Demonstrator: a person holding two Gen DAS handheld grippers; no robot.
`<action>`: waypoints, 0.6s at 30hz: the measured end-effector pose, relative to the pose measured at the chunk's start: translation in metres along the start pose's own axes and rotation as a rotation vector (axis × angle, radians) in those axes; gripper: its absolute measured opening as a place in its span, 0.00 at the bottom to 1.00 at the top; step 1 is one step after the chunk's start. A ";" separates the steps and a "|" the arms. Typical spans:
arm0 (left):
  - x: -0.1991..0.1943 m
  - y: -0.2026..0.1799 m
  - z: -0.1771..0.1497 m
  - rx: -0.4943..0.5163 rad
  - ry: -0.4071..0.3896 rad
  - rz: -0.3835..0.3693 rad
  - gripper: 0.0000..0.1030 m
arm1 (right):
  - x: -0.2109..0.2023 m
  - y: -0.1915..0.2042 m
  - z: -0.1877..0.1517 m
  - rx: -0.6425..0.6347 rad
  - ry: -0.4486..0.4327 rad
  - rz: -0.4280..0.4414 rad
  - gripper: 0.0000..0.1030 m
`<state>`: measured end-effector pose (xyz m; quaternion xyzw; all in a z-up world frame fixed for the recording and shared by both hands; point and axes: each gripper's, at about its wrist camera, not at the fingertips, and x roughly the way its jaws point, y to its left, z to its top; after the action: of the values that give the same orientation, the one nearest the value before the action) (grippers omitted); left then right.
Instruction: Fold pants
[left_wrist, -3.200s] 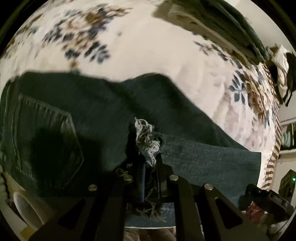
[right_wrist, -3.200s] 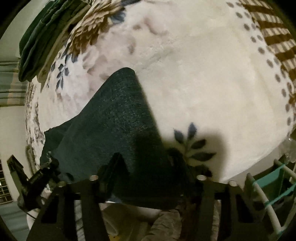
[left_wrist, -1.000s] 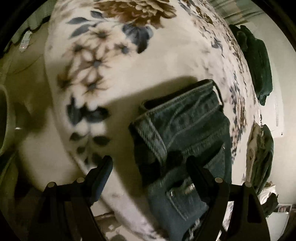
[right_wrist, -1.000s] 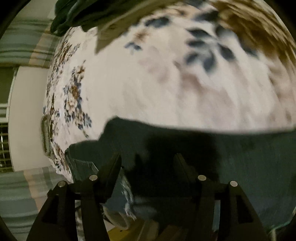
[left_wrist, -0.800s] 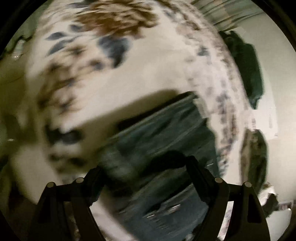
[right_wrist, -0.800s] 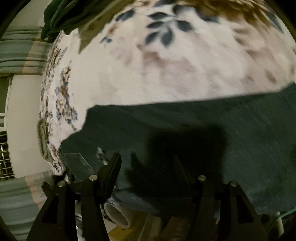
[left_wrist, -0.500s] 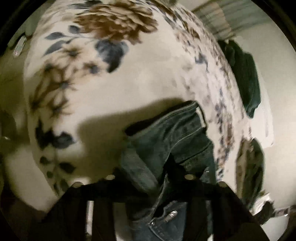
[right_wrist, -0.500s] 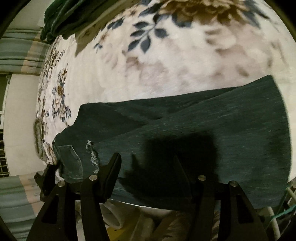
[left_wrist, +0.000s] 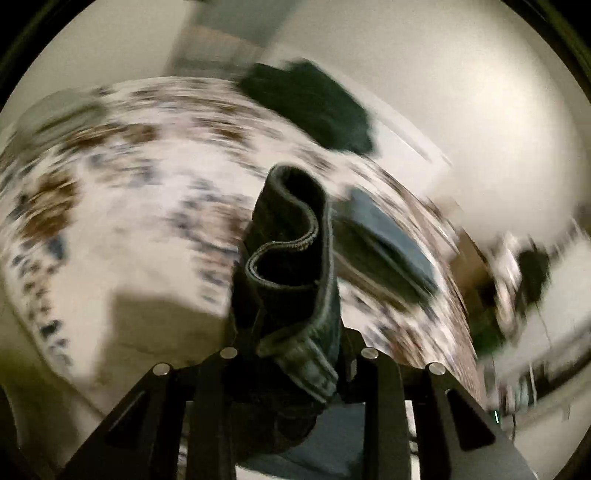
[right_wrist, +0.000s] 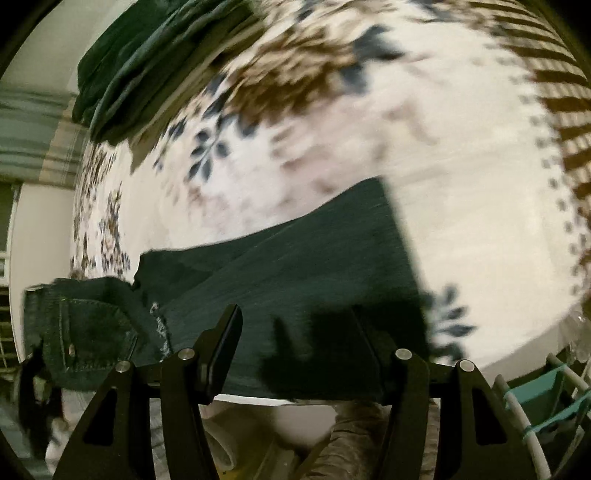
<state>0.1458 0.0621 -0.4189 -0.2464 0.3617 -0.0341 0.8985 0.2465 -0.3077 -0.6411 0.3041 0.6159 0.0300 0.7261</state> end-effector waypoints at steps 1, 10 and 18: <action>0.006 -0.024 -0.010 0.042 0.029 -0.029 0.24 | -0.008 -0.008 0.002 0.010 -0.010 -0.004 0.60; 0.105 -0.161 -0.131 0.246 0.354 -0.163 0.23 | -0.072 -0.087 0.011 0.085 -0.088 -0.080 0.60; 0.160 -0.182 -0.189 0.329 0.511 -0.083 0.23 | -0.086 -0.133 0.012 0.136 -0.102 -0.121 0.60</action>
<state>0.1584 -0.2151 -0.5517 -0.0958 0.5553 -0.1898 0.8040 0.1924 -0.4568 -0.6284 0.3161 0.5960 -0.0714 0.7347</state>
